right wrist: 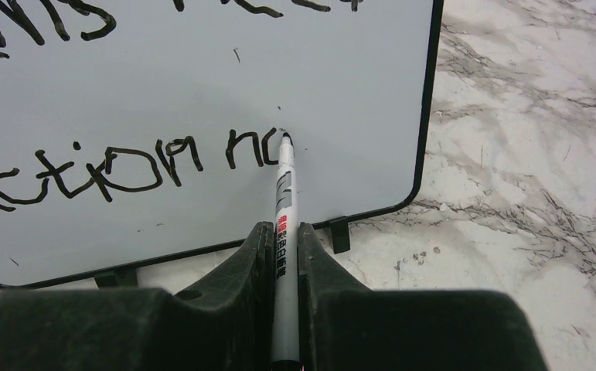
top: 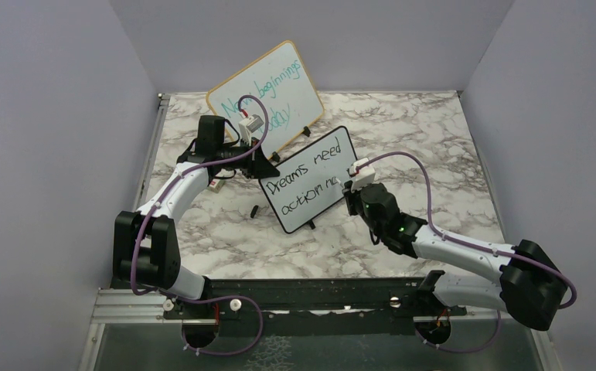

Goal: Write a sentence on the whiteboard

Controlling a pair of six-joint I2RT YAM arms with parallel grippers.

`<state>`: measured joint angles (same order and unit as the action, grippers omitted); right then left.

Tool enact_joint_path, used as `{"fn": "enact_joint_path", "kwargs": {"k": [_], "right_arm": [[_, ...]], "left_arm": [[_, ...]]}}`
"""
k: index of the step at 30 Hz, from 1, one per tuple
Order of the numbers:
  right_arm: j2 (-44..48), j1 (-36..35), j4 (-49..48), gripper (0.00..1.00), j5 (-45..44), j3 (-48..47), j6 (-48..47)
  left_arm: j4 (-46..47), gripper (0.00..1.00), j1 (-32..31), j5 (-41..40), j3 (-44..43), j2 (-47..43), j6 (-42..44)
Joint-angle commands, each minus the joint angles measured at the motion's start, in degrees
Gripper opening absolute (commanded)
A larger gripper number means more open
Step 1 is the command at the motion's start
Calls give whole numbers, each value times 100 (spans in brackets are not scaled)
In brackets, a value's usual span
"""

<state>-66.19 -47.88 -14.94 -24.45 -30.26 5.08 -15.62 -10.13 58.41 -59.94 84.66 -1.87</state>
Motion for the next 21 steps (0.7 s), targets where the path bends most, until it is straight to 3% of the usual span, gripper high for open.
{"fn": "enact_joint_path", "kwargs": {"k": [1,21], "right_arm": [[81,42,-208,0,306,-91,-31],[251,42,-67,0,165,-22,21]], "left_arm": [[-319,0,-24,-93,9,105,161],[-336,0,-24,-152,9,86,161]]}}
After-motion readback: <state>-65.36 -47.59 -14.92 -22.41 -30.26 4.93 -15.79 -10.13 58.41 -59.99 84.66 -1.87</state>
